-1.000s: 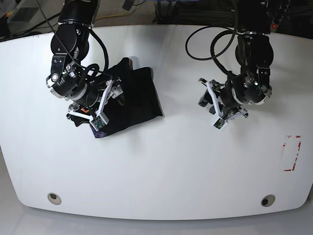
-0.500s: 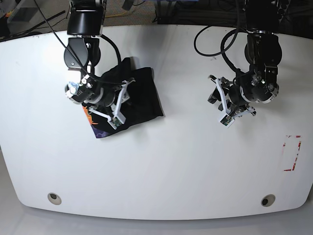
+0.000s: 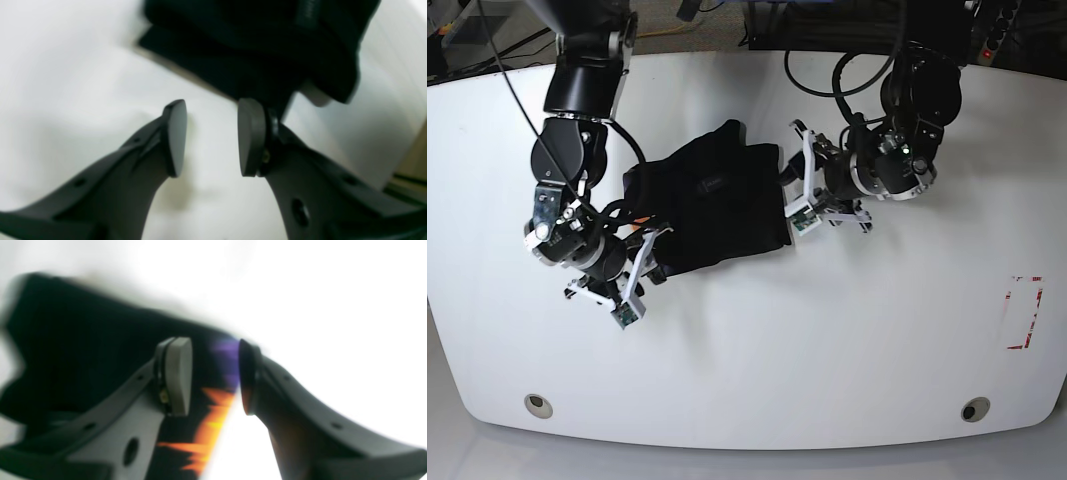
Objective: Fold the T-shirt properly
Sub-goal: 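Grasp the folded bundle with both grippers and fold it over again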
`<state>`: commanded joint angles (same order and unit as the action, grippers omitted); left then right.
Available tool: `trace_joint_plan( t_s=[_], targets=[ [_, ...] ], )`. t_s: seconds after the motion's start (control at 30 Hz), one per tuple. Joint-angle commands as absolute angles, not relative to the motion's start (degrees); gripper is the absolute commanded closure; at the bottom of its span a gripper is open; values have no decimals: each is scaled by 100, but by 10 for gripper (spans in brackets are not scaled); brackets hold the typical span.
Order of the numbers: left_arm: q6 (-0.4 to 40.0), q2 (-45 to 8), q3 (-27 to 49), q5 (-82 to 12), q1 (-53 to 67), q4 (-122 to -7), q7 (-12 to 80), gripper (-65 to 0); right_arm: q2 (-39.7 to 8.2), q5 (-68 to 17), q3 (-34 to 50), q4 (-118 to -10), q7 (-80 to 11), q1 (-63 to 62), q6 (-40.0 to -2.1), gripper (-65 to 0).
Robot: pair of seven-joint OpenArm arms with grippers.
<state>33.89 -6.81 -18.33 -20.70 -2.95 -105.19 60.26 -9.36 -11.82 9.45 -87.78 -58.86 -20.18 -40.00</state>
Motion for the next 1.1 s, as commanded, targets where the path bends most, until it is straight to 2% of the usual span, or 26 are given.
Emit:
trace_joint_plan(
  t_s=[0.2, 0.3, 0.43, 0.57, 0.7, 0.8, 0.93, 1.1],
  targets=[
    [3407, -198, -2554, -1262, -488, -10492, 6026, -239, -1121, -1121, 919, -7319, -5165, -2730, -4000, -231],
    [3407, 66, -2949, -708, -488, -10273, 6018, -239, -1262, -1121, 523, -6264, -4488, -3116, -4000, -228],
    [3415, 180, -3125, -400, -585, -9859, 6018, -239, -1552, -1121, 22, -5297, -3591, -3310, -4000, -227],
    [3415, 163, -3143, -400, -760, -9525, 6018, -239, -1754, -1121, -110, -4725, -3125, -3354, -4000, -227],
    [3415, -57, -3029, -400, -892, -9420, 6018, -239, -1965, -1182, -277, -4725, -3116, -3143, -4000, -225],
    [3415, -180, -2905, -409, -980, -9420, 6018, -239, -2000, -1138, -295, -5165, -3125, -2721, -4000, -225],
    [3415, -462, -2738, -382, -1156, -9402, 6018, -239, -2141, -1191, -295, -6185, -3512, -2026, -4000, -224],
    [3407, -716, -2686, -374, -1411, -9262, 6018, -239, -2026, -1174, -295, -7811, -4189, -1130, -4000, -224]
  ],
)
